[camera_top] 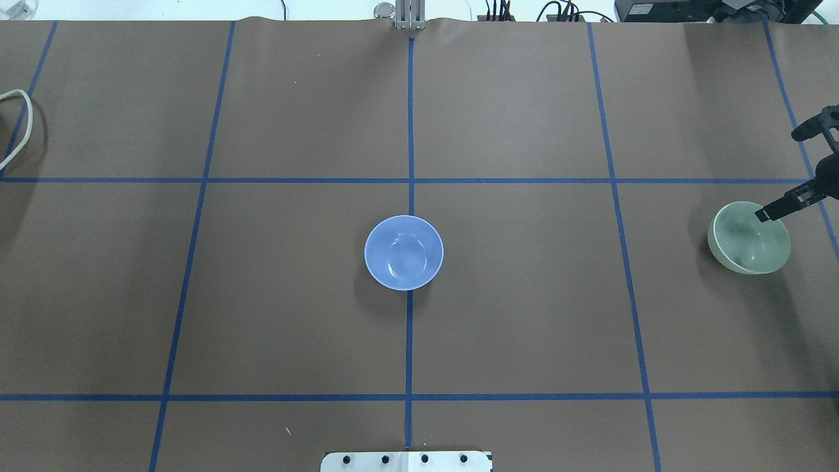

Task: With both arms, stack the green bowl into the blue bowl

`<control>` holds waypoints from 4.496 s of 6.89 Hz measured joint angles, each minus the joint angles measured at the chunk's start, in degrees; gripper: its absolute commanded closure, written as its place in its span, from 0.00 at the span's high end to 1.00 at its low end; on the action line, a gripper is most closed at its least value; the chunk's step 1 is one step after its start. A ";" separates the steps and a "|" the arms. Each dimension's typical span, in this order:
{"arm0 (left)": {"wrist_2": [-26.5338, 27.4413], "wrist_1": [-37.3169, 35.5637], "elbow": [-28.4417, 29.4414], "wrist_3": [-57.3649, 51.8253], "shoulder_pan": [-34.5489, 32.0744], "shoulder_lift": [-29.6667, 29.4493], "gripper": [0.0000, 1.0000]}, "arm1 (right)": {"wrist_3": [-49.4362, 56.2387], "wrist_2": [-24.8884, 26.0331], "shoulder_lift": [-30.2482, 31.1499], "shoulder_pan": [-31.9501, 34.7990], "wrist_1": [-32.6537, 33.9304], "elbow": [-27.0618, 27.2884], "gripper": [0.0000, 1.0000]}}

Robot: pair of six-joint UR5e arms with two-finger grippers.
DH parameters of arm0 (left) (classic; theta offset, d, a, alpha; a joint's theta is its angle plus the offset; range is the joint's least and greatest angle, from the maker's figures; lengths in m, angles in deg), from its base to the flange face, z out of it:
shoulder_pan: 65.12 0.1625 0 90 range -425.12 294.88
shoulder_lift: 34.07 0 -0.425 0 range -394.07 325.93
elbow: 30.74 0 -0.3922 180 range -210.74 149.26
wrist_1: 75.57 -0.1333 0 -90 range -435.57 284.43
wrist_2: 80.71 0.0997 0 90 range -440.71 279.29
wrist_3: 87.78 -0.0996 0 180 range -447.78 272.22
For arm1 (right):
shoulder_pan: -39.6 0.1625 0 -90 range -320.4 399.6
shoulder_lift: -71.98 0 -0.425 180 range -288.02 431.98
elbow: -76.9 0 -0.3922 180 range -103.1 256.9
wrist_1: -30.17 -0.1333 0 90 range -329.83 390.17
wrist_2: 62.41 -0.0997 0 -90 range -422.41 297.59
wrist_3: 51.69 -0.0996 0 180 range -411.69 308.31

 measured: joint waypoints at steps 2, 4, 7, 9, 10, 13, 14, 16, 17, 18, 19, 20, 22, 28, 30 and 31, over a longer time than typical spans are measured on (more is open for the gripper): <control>-0.30 0.04 -0.01 0.00 0.01 0.40 0.99 | -0.39 1.05 0.00 -1.24 -0.42 -0.83 0.00; -0.33 0.04 0.03 -0.02 0.06 0.46 0.99 | -0.08 0.94 0.30 -1.44 -0.48 -0.95 0.00; -0.36 0.04 0.08 0.05 0.00 0.76 0.99 | -0.61 -2.49 0.15 -0.55 -0.28 -0.15 0.00; -0.42 0.04 0.02 0.06 0.02 0.98 0.99 | -6.67 -10.05 -3.14 2.60 0.16 0.30 0.00; -0.42 0.06 -0.02 0.08 0.03 1.06 0.99 | -13.10 -12.59 -5.82 3.17 0.17 0.97 0.00; -1.14 0.36 -0.31 0.63 0.08 1.20 0.99 | -42.46 -10.55 -16.79 -4.36 0.15 6.36 0.00; -1.91 1.30 -0.29 1.87 0.08 1.26 0.99 | -50.93 -5.75 -20.38 -10.01 0.47 7.95 0.00; -2.39 3.51 -0.20 4.26 0.14 1.92 0.99 | -61.83 4.12 -28.77 -20.06 8.43 10.21 0.00; -2.43 4.20 -0.14 4.63 0.16 2.27 0.99 | -63.67 9.76 -32.49 -25.06 16.07 12.27 0.00; -2.44 4.49 -0.11 4.75 0.17 2.42 0.99 | -65.15 15.18 -35.54 -29.70 22.25 13.38 0.00; -2.44 4.57 -0.10 4.79 0.17 2.45 0.99 | -66.58 19.50 -37.67 -33.42 26.09 13.42 0.00; -2.45 4.60 -0.09 4.78 0.17 2.48 0.99 | -67.39 22.65 -38.66 -36.09 27.88 12.83 0.00; -2.45 4.61 -0.09 4.79 0.17 2.49 0.99 | -66.97 24.92 -39.02 -38.04 28.36 11.03 0.00; -2.45 4.61 -0.06 4.77 0.17 2.49 0.99 | -66.09 25.16 -38.63 -38.21 22.36 6.99 0.00; -2.45 4.61 -0.06 4.78 0.17 2.49 0.99 | -66.09 25.03 -38.40 -38.21 22.14 6.82 0.00; -2.45 4.61 -0.08 4.78 0.18 2.49 0.99 | -66.05 24.98 -38.20 -38.21 22.18 6.80 0.00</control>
